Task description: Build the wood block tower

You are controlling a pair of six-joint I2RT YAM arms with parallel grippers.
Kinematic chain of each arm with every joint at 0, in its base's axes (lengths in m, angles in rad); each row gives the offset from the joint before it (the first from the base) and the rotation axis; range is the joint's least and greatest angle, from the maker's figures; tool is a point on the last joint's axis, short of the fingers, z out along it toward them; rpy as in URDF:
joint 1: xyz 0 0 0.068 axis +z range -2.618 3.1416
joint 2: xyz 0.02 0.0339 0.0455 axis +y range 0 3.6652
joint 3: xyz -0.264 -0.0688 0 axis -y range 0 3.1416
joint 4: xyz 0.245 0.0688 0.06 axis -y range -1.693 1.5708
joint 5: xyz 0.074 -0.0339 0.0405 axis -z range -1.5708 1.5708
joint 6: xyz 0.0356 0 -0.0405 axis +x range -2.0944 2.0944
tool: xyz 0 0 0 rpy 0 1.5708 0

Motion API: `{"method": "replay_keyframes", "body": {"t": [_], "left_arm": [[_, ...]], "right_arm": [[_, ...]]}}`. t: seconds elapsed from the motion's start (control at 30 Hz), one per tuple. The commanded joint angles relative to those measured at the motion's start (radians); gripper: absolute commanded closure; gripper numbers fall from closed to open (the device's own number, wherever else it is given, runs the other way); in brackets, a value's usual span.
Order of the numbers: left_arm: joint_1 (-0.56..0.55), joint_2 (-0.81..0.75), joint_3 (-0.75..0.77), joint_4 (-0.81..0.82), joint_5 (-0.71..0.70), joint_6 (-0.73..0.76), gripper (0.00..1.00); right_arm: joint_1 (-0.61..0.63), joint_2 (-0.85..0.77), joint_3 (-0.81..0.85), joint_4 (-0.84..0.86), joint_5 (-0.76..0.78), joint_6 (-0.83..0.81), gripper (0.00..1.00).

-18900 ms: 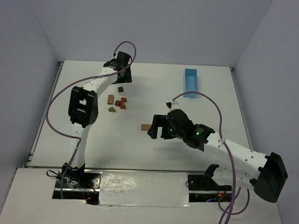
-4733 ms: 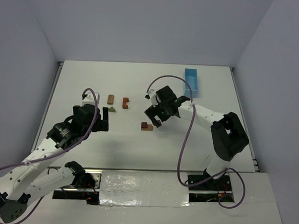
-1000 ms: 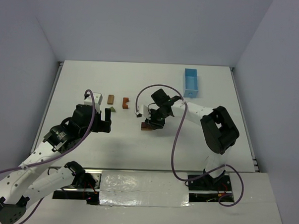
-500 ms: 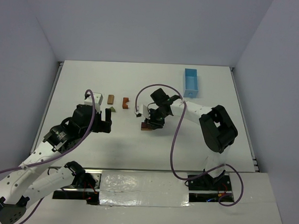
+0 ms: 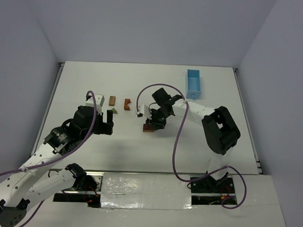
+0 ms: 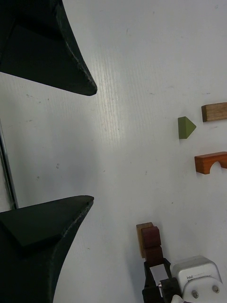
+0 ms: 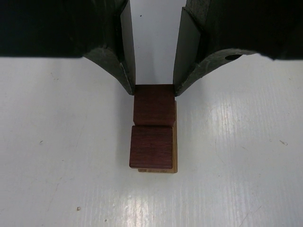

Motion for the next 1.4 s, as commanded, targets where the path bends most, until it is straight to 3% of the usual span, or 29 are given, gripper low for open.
{"method": "replay_keyframes", "body": {"t": [0.0,0.33,0.63,0.87,0.9,0.93,1.2,1.33,1.37], "left_arm": [[0.006,0.003,-0.006,0.046,0.008,0.027,0.0],[0.004,0.001,-0.005,0.046,0.01,0.027,0.0],[0.004,0.004,-0.006,0.047,0.014,0.028,0.0],[0.004,0.006,-0.005,0.047,0.017,0.03,0.01],[0.004,0.006,-0.006,0.047,0.017,0.03,0.01],[0.004,0.006,-0.006,0.049,0.02,0.03,0.0],[0.004,0.007,-0.005,0.046,0.014,0.028,0.0],[0.004,0.003,-0.005,0.04,-0.007,0.021,0.0],[0.006,0.003,-0.005,0.038,-0.016,0.021,0.01]], "right_arm": [[-0.006,0.025,0.05,-0.014,-0.026,0.011,0.68],[-0.007,0.028,0.041,-0.019,-0.031,0.011,0.67],[-0.004,0.027,0.035,-0.016,-0.035,0.019,0.59],[-0.006,0.014,0.021,-0.017,-0.057,0.022,0.43],[-0.006,0.013,0.021,-0.022,-0.063,0.019,0.38],[-0.006,0.01,0.018,-0.013,-0.061,0.023,0.01],[-0.019,-0.038,0.01,0.032,-0.054,0.072,0.0],[-0.047,-0.177,-0.063,0.154,-0.135,0.181,0.0],[-0.047,-0.278,-0.089,0.2,-0.14,0.224,0.0]]}}
